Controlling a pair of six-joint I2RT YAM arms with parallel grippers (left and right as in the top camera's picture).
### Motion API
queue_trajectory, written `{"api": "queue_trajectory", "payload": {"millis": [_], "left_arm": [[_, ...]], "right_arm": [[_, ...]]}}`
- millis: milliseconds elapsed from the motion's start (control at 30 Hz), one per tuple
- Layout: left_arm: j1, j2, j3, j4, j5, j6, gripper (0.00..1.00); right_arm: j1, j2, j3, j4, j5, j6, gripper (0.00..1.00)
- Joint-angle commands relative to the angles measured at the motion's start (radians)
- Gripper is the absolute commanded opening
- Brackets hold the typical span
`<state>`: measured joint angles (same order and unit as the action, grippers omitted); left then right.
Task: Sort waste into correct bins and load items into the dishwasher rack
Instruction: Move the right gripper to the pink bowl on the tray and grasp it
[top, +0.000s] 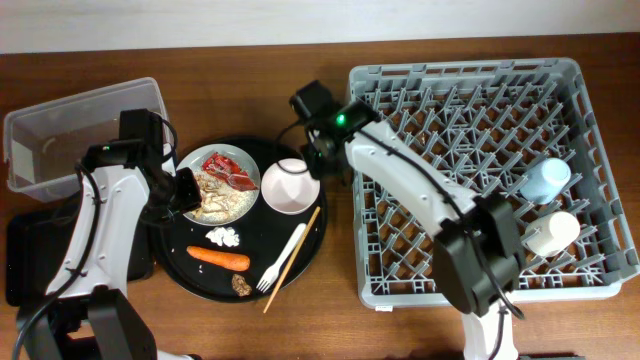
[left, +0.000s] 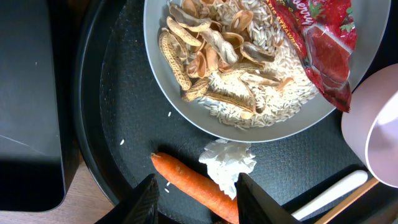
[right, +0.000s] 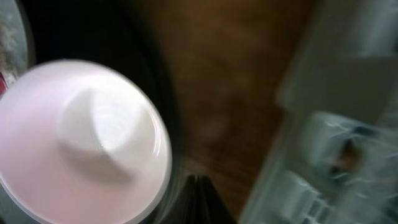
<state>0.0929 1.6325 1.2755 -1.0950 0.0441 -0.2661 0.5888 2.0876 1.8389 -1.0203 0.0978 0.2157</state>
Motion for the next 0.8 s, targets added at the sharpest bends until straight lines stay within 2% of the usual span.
{"api": "queue_trajectory", "payload": {"millis": [0,33,200,267,333,400,633,767], "left_arm": [[0.003,-0.006,0.003,0.001,-0.007,-0.01,0.41],[0.003,-0.006,0.003,0.001,-0.007,-0.01,0.4],[0.003,-0.006,0.003,0.002,-0.007,-0.01,0.4],[0.003,-0.006,0.003,0.002,-0.007,-0.01,0.4],[0.003,-0.006,0.003,0.001,-0.007,-0.01,0.41],[0.003,-0.006,0.003,0.001,-0.007,-0.01,0.41],[0.003,-0.006,0.003,0.002,-0.007,-0.01,0.41],[0.003,-0.006,0.003,0.002,-0.007,-0.01,0.41]], "right_arm": [[-0.037,-0.117,0.126,-0.078,0.147,0.006,0.04],[-0.051,-0.135,0.138,-0.093,0.14,0.006,0.04],[-0.098,-0.154,0.129,-0.147,-0.104,-0.001,0.25],[-0.092,-0.142,0.106,-0.134,-0.174,-0.003,0.4],[-0.071,-0.119,0.074,-0.097,-0.25,-0.064,0.56],[-0.045,-0.091,0.056,-0.079,-0.255,-0.074,0.62],[-0.011,0.035,0.016,-0.001,-0.24,-0.065,0.62],[-0.012,0.103,0.016,0.011,-0.24,-0.057,0.59]]}}
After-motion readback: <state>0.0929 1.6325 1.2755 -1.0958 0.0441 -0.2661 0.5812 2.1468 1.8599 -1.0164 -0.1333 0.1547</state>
